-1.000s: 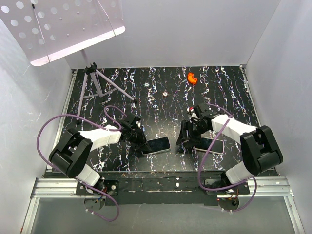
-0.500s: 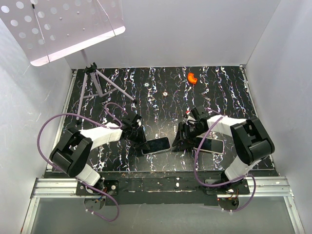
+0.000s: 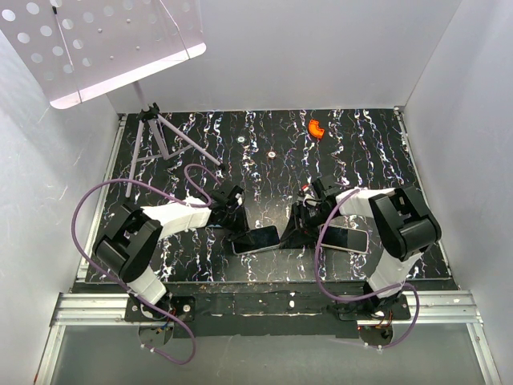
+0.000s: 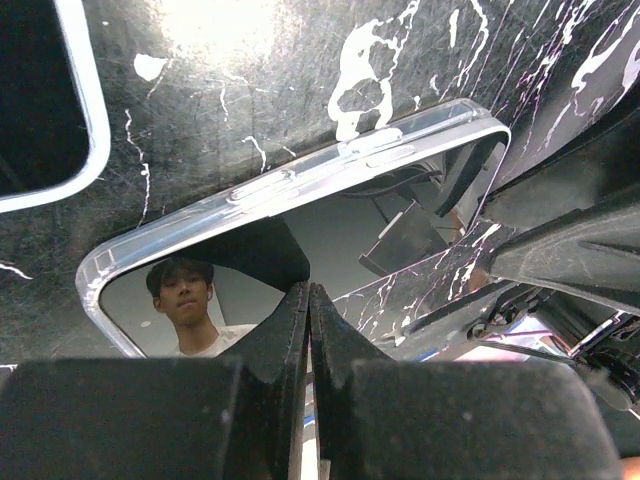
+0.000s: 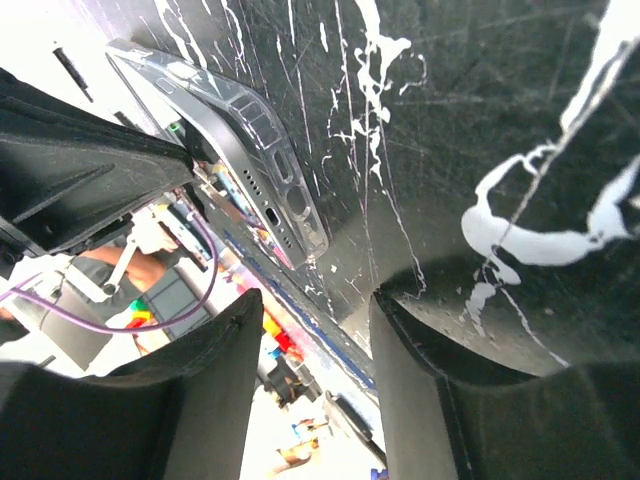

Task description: Put the phone into the phone case

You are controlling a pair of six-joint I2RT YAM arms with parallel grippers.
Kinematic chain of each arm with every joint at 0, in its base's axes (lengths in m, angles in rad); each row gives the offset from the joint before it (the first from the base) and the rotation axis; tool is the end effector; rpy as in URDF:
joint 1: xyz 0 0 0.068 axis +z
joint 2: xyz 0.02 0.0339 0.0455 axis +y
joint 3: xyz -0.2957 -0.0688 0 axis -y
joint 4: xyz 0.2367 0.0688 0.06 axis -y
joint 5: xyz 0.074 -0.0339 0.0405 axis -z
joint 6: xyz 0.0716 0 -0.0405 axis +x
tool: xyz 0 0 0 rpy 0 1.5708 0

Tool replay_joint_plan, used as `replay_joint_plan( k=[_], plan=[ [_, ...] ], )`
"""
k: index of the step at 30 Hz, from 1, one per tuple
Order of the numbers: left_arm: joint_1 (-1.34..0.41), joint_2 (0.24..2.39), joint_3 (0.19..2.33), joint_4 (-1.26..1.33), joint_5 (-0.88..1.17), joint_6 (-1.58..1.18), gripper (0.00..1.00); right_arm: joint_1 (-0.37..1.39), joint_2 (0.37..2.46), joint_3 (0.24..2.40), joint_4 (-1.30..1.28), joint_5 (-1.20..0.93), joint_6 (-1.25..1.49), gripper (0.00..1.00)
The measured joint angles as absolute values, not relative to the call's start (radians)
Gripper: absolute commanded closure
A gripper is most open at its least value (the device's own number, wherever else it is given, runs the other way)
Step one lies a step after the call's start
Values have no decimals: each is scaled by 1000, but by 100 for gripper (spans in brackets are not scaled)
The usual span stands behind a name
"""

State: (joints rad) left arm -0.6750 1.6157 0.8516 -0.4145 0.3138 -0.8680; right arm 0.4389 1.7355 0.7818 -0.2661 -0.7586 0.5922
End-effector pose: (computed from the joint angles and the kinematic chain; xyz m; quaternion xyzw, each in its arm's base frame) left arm 0.2204 -0.2047 0.1571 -0.0630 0.9672 -0.2440 0.0311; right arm 0.2486 0.1711 0.1286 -0.0056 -0.9169 -0.3972 0.0386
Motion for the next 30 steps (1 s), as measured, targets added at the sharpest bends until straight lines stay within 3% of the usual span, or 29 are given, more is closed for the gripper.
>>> replay_joint_plan(
  k=[6,15,30],
  plan=[
    [-692,1629,867,-415,310,-872,100,439,1796,804,-258,-809,603,54],
    [-707,1629,871,-416,295,-876,100,456,1843,835,-236,-823,577,81],
    [-731,1638,904,-461,258,-870,100,517,1874,933,-345,-776,578,93]
  ],
)
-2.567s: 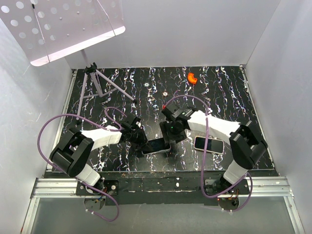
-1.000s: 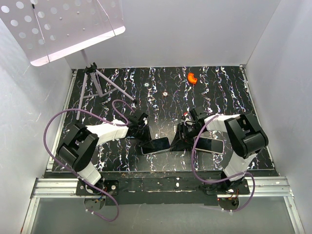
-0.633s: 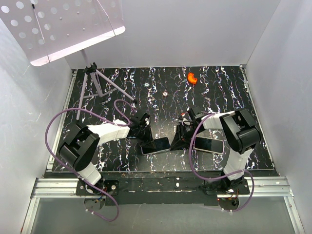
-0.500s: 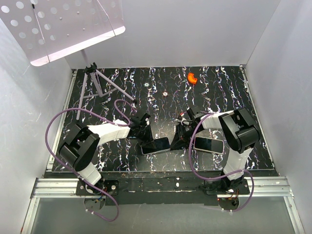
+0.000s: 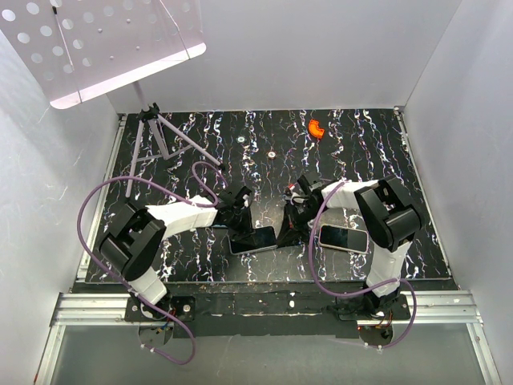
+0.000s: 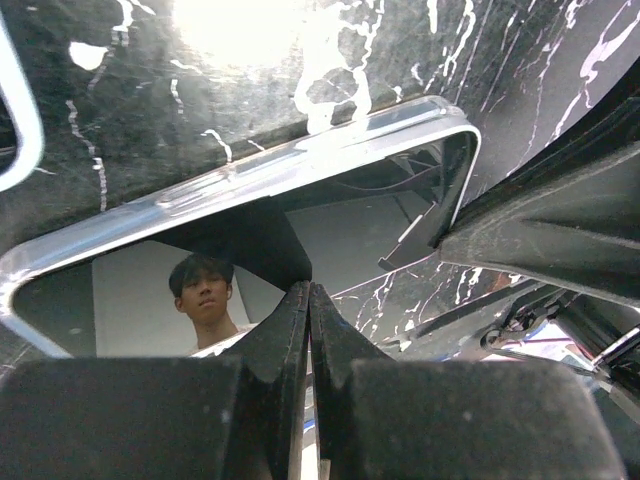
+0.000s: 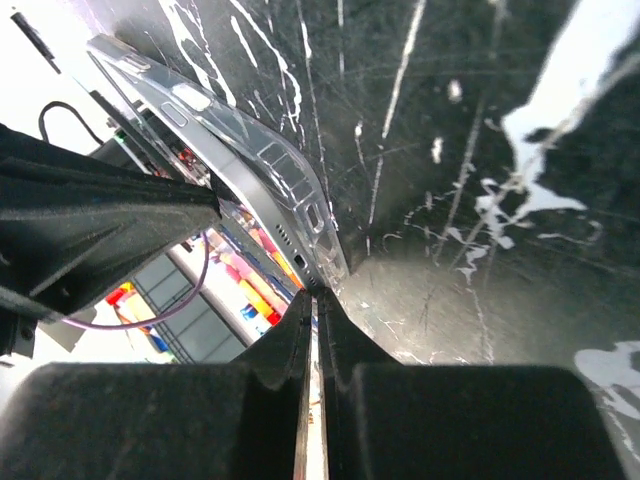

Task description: Put the phone into the phone case

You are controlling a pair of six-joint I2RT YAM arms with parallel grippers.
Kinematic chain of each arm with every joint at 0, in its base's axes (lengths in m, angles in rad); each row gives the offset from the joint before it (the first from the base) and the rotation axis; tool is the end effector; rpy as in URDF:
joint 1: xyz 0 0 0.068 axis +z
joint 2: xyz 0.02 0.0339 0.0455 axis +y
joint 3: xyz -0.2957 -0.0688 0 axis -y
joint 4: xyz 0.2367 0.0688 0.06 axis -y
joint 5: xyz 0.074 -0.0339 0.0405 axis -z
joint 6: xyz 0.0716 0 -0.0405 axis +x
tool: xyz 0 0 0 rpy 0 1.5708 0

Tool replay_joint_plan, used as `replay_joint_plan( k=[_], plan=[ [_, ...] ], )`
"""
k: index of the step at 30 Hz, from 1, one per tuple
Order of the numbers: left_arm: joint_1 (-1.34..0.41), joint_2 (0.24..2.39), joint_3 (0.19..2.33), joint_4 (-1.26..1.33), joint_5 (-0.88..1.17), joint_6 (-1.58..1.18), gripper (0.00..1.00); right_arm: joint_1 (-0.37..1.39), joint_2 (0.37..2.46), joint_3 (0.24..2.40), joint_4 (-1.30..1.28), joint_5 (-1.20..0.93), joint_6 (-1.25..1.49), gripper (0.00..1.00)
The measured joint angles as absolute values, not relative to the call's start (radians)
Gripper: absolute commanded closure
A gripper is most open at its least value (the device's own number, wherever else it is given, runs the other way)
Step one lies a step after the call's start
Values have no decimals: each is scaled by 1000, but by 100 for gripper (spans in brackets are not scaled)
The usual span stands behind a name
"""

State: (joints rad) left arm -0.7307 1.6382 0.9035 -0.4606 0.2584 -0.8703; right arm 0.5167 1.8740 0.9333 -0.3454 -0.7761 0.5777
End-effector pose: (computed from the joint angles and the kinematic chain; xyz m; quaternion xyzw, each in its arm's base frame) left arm 0.2174 -0.2194 0.1611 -0.0440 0.9735 -0.2210 0.0380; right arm 0.2633 0.2073 0.1198 0.0257 -0.9175 -0.3882 0.0827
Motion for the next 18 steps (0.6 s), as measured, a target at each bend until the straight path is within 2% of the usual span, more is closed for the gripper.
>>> replay_joint_plan(
  k=[6,9,13,16,18],
  plan=[
    [-768,1662,932,-463,253,-874,100,565,1879,980,-402,-718,575,92],
    [-783,1669,933,-463,247,-878,100,586,1885,1001,-431,-694,575,89],
    [-792,1685,940,-460,256,-892,100,620,1883,1007,-439,-684,579,76],
    [-794,1686,939,-459,258,-901,100,643,1856,1000,-417,-664,583,62],
    [-794,1685,937,-457,258,-902,100,651,1829,993,-406,-637,587,57]
  ],
)
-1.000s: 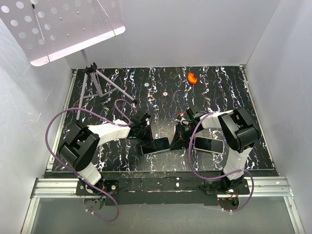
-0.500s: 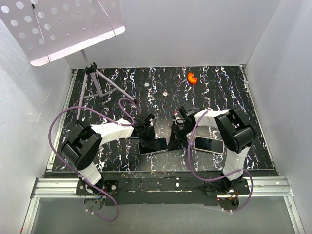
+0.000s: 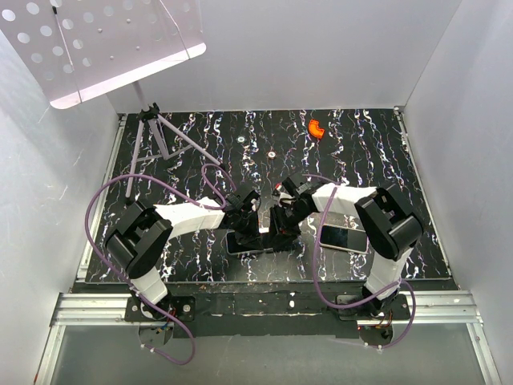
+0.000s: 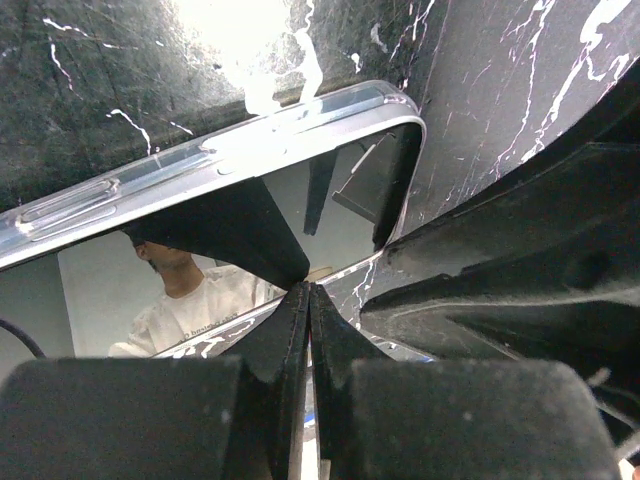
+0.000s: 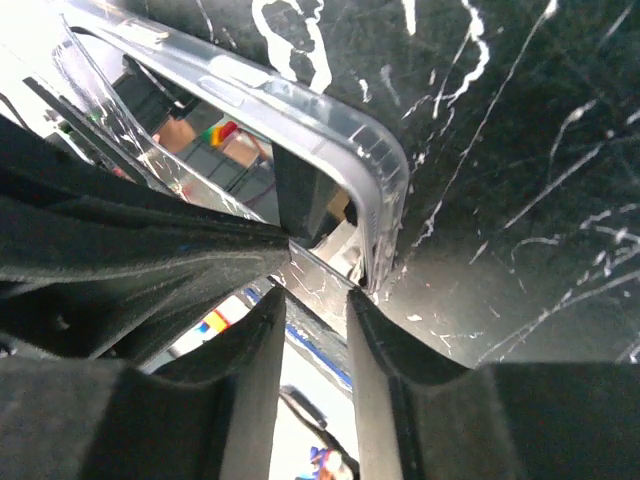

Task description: Put the phone into the phone case

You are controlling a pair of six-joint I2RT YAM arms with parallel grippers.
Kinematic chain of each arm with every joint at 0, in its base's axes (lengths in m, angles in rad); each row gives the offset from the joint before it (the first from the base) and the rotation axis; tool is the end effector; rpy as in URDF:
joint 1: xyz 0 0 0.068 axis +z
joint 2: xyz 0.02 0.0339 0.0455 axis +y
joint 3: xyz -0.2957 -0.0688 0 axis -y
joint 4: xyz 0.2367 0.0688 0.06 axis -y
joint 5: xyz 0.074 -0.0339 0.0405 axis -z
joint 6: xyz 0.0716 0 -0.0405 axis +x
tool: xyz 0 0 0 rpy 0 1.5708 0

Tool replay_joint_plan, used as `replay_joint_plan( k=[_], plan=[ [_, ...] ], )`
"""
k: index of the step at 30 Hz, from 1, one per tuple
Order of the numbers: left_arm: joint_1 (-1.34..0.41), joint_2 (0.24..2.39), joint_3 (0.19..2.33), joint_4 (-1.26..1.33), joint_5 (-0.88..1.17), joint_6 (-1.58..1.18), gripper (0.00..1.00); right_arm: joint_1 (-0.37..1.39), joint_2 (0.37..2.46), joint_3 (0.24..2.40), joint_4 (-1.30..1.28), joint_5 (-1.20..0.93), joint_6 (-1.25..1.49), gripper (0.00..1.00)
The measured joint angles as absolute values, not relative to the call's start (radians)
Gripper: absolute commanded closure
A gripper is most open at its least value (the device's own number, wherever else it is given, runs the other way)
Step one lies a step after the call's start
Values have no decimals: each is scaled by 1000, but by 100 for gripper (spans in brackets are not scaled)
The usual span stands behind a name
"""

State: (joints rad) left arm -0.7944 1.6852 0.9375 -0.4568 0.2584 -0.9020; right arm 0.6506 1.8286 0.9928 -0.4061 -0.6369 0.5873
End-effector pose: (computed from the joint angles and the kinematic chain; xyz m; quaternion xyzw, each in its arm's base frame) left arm 0.2108 -0.2407 0.1566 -0.0290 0.9749 -0.2193 0.0244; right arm 0.2456 0.2405 0.1396 0.0809 -0.9348 -0.3418 0.0526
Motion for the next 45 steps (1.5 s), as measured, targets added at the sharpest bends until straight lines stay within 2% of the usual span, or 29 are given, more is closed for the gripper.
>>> replay_joint_plan(
  k=[4,11,22,26,35,45],
  plan=[
    [-794,1681,932,-451,259,-902,100,654,1773,974,-409,-564,579,52],
    [-794,1679,929,-445,259,-902,100,586,1734,921,-418,-523,572,50],
    [-794,1678,927,-444,258,-902,100,537,1773,876,-333,-667,593,52],
    [-794,1674,923,-440,258,-903,100,537,1795,866,-300,-720,603,55],
    [-794,1674,922,-440,257,-908,100,558,1861,881,-263,-783,617,71],
    [-794,1670,917,-436,255,-909,100,583,1881,923,-301,-747,615,72]
  ],
)
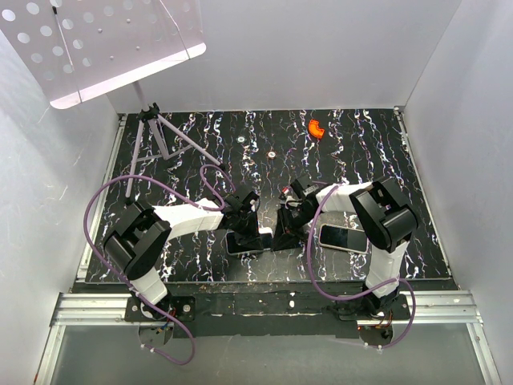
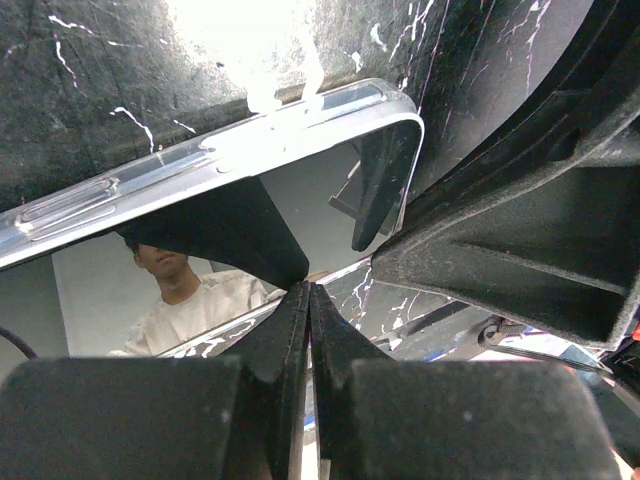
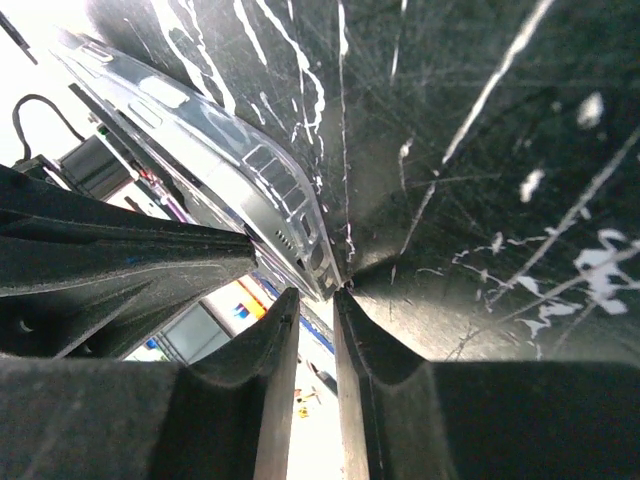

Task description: Put the phone into the phone case

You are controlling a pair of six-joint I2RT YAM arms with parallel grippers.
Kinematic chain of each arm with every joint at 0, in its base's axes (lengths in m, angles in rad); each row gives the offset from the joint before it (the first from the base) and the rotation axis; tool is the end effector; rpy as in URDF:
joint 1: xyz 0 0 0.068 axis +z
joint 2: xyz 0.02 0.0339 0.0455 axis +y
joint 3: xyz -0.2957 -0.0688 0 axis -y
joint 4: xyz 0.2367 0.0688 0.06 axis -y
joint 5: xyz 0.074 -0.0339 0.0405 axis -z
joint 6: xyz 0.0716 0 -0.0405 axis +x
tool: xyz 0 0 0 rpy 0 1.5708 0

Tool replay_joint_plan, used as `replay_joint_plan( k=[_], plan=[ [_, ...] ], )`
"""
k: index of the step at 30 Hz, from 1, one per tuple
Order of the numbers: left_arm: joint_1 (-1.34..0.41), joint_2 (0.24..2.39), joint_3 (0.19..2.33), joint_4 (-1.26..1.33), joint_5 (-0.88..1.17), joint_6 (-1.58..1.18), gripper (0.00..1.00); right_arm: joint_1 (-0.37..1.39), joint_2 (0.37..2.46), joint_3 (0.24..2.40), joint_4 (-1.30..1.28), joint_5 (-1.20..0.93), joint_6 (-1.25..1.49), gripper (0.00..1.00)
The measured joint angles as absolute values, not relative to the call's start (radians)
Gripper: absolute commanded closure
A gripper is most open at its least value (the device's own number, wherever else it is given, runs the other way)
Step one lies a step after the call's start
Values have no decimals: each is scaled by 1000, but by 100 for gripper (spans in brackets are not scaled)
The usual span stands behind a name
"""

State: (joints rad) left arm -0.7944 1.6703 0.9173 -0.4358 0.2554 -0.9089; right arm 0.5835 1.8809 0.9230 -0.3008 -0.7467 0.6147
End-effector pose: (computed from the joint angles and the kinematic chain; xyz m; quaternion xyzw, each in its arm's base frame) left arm 0.2089 -0.2385 0.1567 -0.0316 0.9736 -0.2240 0.0300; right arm 0.2522 0.2248 0.1156 0.0423 -0.9206 -0.3792 0.0837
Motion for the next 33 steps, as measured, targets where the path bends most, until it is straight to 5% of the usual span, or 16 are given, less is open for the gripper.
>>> replay_joint_plan(
  k=[19,22,27,33],
  plan=[
    [-795,1661,916,-455,235,-901,100,680,1884,1056,-501,-540,629,71],
    [-795,1661,916,-456,235,-900,100,689,1865,1047,-491,-523,627,62],
    [-795,1651,913,-466,222,-900,100,692,1810,1018,-460,-508,624,33],
    [-795,1617,879,-455,200,-893,100,611,1736,963,-435,-487,603,29]
  ],
)
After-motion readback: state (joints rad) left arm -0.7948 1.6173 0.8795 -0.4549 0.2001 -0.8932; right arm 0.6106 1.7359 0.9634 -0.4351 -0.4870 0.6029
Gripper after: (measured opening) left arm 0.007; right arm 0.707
